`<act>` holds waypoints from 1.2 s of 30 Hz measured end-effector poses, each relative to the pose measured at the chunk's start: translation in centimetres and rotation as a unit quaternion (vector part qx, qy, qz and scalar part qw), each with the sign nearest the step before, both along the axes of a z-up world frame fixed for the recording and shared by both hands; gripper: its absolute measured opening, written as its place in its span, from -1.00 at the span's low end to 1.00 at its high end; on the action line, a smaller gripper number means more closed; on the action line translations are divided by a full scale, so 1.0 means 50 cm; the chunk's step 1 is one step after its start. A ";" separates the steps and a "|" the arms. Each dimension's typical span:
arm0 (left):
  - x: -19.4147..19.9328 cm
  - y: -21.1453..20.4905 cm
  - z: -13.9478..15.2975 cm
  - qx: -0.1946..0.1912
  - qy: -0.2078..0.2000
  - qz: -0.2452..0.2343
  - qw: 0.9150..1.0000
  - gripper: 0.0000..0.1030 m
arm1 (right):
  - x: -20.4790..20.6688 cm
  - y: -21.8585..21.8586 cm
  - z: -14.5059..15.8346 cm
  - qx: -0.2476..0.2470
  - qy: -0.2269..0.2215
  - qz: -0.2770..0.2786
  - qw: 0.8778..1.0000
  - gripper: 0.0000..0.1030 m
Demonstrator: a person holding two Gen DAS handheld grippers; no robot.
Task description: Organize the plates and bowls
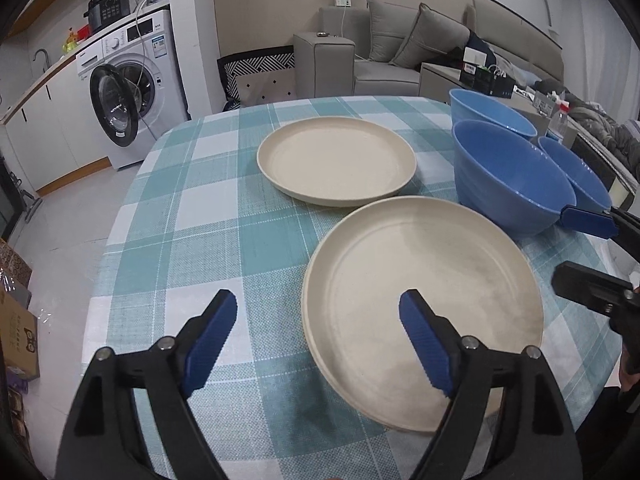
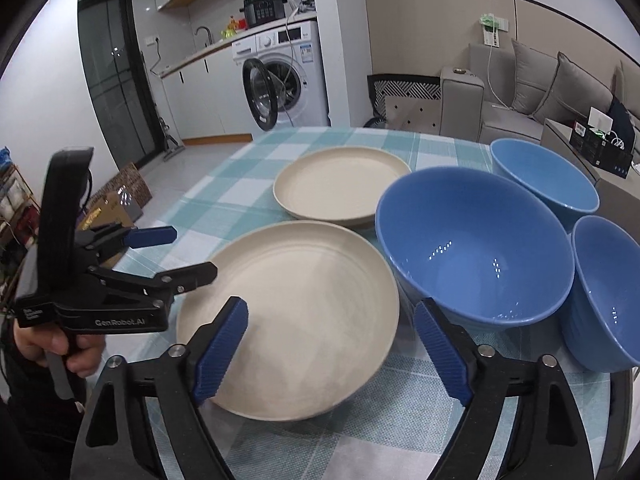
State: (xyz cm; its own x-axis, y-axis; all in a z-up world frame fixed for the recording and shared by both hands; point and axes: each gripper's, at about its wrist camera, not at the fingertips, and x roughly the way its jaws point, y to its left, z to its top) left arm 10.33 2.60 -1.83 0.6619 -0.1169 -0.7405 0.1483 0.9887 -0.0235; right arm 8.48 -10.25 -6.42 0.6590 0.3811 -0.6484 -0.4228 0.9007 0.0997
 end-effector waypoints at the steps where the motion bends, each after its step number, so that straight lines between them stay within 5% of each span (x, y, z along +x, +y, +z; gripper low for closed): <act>1: 0.000 0.003 0.003 -0.005 -0.001 -0.001 1.000 0.71 | -0.001 -0.002 0.008 0.006 -0.003 0.001 1.000 0.87; 4: 0.000 0.010 0.009 -0.013 -0.008 0.005 1.000 0.93 | -0.002 -0.009 0.031 0.017 -0.013 -0.001 1.000 0.95; 9: 0.004 0.023 0.016 -0.026 -0.010 0.011 1.000 1.00 | 0.007 -0.022 0.068 0.018 -0.026 -0.013 0.999 0.99; 22: 0.033 0.072 0.068 -0.059 -0.035 0.056 0.996 1.00 | 0.070 -0.070 0.150 0.049 -0.027 -0.023 0.998 0.99; 36: 0.124 0.075 0.089 -0.045 -0.031 0.081 0.995 1.00 | 0.160 -0.089 0.198 0.035 -0.016 -0.029 0.999 0.99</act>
